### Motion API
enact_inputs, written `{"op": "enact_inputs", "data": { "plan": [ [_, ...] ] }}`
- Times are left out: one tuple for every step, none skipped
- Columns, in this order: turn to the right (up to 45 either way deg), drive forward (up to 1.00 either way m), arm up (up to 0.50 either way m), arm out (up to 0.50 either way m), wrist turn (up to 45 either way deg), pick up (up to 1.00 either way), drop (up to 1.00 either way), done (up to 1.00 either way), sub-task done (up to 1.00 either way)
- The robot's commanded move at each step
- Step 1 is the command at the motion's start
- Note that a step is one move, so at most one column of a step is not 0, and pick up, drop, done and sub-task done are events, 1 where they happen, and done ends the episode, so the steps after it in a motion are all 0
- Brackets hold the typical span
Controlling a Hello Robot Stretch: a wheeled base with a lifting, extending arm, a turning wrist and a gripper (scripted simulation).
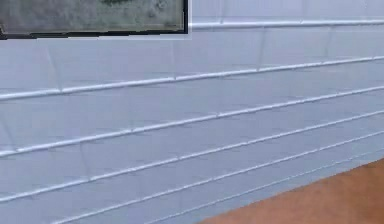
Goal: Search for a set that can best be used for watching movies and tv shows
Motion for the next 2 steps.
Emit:
{"op": "enact_inputs", "data": {
  "plan": [
    [24.0, 0.00, 0.00, 0.00, 0.0, 0.00, 0.00, 0.00, 0.00],
    [0.0, 0.45, 0.00, 0.00, 0.0, 0.00, 0.00, 0.00, 0.00]
  ]
}}
